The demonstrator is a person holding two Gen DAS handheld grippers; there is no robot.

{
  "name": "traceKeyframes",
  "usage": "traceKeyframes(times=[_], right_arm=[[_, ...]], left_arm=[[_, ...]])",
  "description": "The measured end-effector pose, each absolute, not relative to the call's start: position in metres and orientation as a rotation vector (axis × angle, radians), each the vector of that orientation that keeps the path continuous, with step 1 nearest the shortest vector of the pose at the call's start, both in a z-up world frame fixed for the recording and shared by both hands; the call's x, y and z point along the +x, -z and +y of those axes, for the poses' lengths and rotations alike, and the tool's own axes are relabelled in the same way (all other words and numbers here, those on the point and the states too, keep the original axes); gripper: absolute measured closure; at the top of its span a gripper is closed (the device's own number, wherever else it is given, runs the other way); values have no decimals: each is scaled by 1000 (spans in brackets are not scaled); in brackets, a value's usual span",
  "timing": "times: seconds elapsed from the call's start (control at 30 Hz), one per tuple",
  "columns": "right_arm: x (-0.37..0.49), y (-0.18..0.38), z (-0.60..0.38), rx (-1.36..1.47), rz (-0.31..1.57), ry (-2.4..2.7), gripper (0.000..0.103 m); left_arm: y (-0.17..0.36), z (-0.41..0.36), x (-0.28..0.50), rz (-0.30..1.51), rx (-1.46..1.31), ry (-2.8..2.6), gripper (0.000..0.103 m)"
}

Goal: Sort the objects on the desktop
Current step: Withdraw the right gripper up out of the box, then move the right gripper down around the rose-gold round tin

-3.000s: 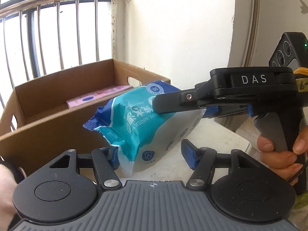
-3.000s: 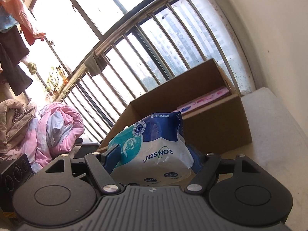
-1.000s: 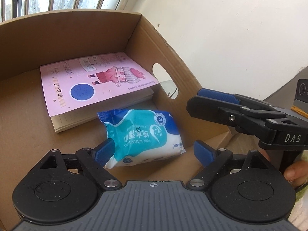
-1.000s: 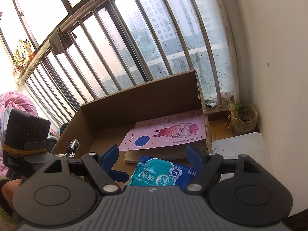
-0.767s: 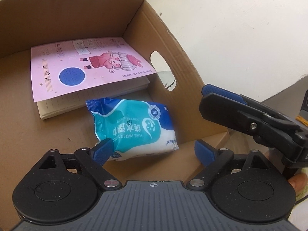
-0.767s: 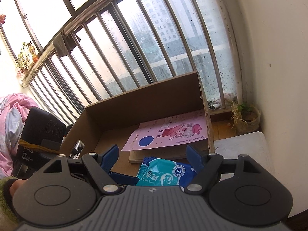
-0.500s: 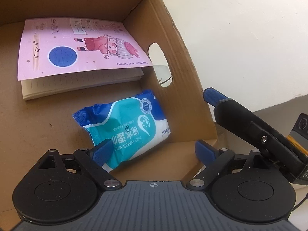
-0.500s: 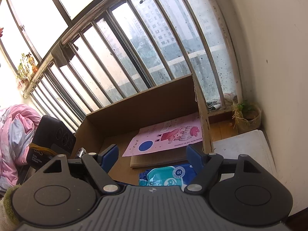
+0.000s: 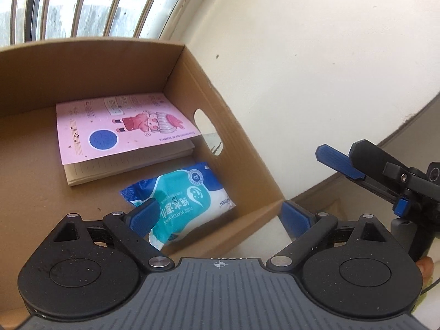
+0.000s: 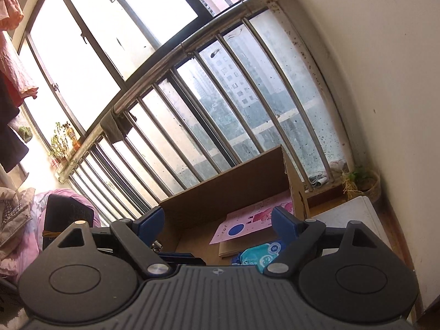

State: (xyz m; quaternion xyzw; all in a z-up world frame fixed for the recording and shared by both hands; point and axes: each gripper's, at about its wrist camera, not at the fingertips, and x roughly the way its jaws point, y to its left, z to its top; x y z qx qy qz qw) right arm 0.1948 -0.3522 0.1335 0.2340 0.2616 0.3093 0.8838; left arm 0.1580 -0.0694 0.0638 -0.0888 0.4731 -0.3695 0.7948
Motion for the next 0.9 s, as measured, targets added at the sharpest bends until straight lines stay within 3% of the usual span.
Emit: traceKeyframes(times=[0.23, 0.4, 0.7, 0.9], right_arm=[[127, -119, -358, 518, 526, -681, 6], [98, -96, -336, 528, 581, -719, 5], [89, -58, -270, 512, 730, -759, 5], [99, -34, -231, 453, 838, -784, 14]], left_arm=[[-107, -27, 80, 837, -153, 802, 3], [-110, 5, 24, 710, -149, 786, 1], [-40, 10, -54, 604, 122, 635, 1], [4, -7, -63, 638, 246, 577, 1]])
